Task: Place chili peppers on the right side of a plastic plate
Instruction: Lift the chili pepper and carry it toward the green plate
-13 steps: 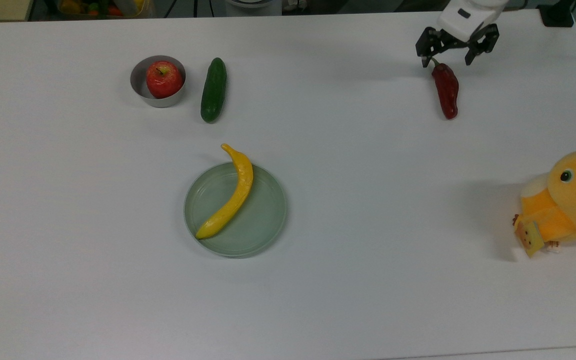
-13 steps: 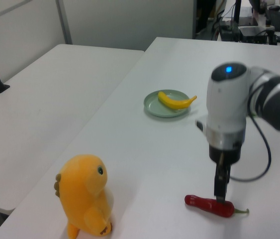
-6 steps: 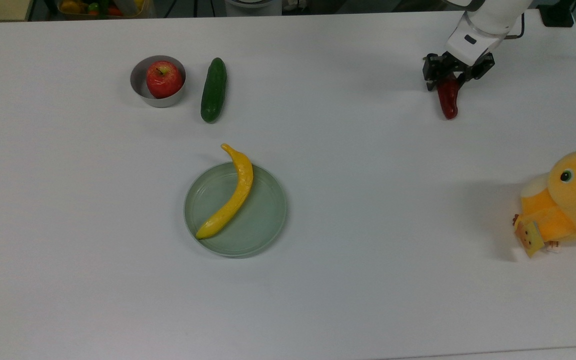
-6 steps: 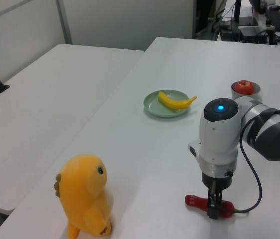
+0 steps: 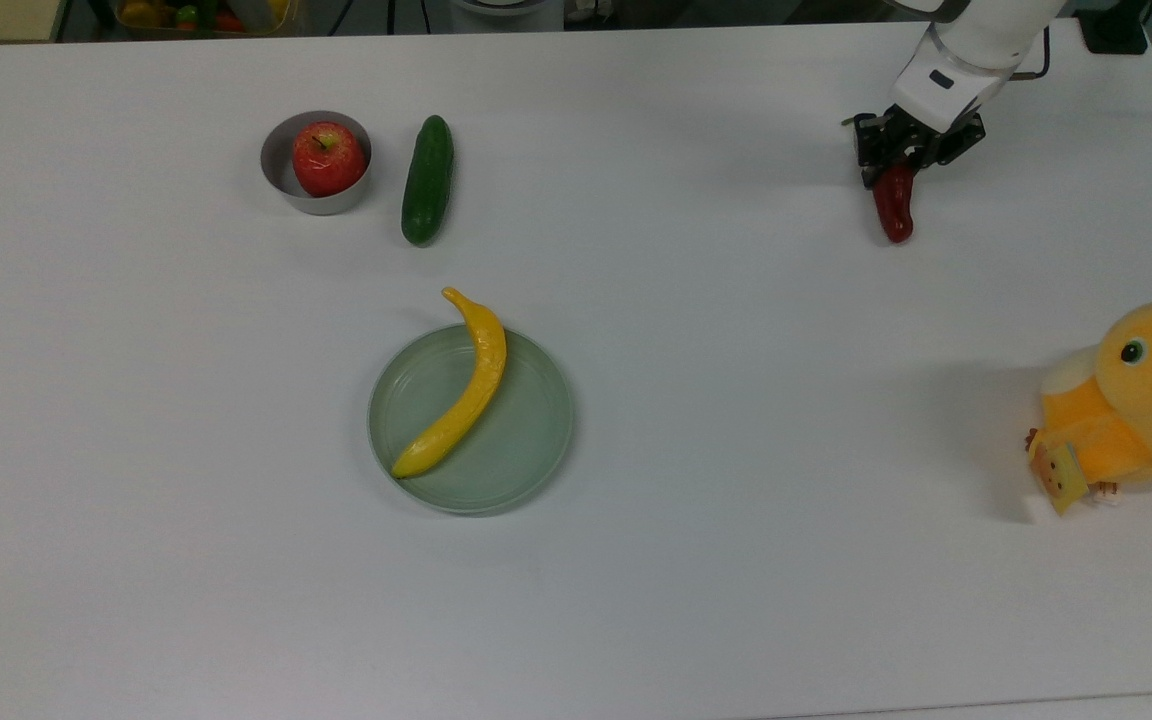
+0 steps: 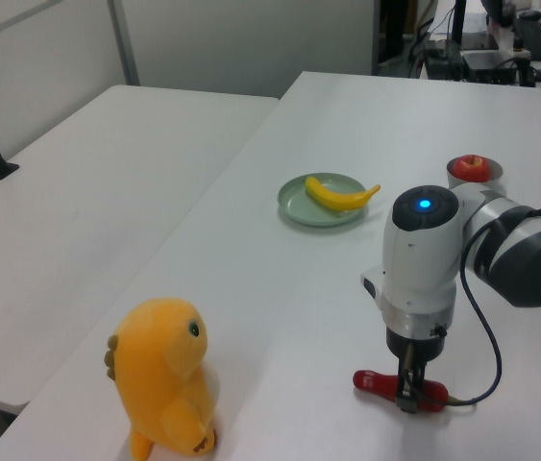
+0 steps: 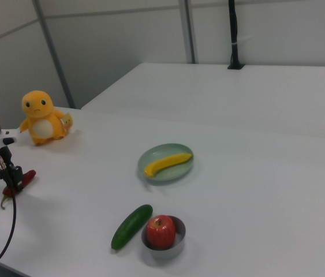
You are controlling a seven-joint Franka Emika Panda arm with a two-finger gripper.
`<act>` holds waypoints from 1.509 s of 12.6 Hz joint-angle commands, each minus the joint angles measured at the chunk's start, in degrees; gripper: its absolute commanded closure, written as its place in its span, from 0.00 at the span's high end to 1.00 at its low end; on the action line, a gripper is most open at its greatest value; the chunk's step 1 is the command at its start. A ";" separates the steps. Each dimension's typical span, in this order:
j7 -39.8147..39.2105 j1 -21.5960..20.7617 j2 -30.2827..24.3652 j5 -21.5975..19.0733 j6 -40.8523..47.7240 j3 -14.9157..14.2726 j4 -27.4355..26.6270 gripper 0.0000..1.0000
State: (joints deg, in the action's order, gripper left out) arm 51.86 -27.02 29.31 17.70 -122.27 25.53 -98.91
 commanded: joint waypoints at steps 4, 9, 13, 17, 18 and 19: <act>-10.70 4.34 -11.46 -0.04 2.12 -7.05 -3.48 0.00; -24.15 7.24 -12.79 -1.26 5.03 -18.73 -2.96 0.00; -35.48 7.33 -12.53 -5.65 2.85 -31.30 -1.72 0.00; -41.91 8.64 -12.00 -6.36 -1.38 -38.08 -1.72 0.00; -43.84 9.09 -11.74 -6.71 -2.26 -39.75 -1.72 0.00; -45.69 9.09 -11.13 -6.80 -3.22 -41.68 -1.72 0.00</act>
State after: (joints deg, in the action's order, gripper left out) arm 11.14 -18.00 18.04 12.52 -122.63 -12.44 -99.73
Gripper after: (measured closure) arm 0.608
